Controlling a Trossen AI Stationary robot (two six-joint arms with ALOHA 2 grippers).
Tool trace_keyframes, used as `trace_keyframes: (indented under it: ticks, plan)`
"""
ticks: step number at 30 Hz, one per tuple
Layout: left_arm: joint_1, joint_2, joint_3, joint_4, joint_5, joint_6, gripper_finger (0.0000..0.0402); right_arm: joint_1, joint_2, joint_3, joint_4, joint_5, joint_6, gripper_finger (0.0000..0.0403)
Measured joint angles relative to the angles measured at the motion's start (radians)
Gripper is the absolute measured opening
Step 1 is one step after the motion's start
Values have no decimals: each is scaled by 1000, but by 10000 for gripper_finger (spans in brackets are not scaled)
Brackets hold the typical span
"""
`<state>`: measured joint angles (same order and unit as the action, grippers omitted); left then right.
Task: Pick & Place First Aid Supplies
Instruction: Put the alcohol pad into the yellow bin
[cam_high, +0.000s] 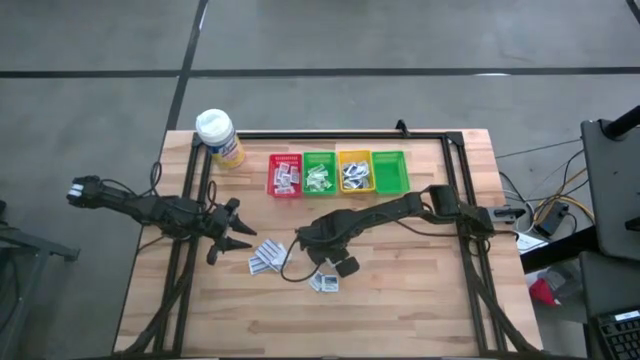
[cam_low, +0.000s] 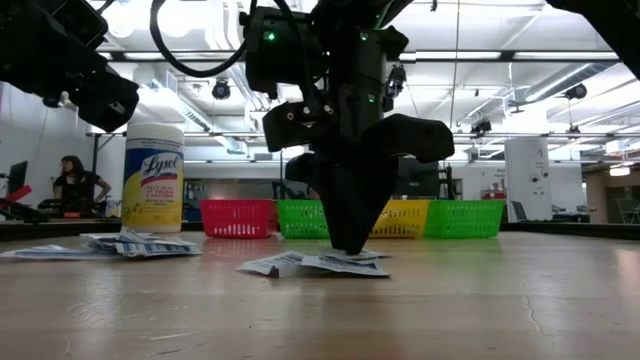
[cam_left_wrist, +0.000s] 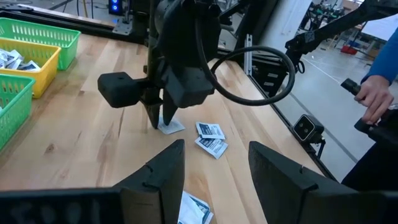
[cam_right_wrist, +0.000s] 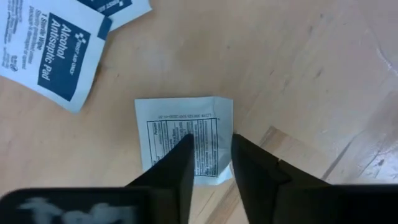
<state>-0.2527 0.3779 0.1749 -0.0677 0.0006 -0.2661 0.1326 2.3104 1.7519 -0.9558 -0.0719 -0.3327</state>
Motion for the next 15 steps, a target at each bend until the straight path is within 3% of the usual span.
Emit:
trace_keyframes:
  ticks: [7,15]
  plan:
    - [0,0,0,0,0,0,172,-4,-2,-1,4,20,16,20]
    - [0,0,0,-1,0,0,172,-41,-95,-16,-83,47,31,8]
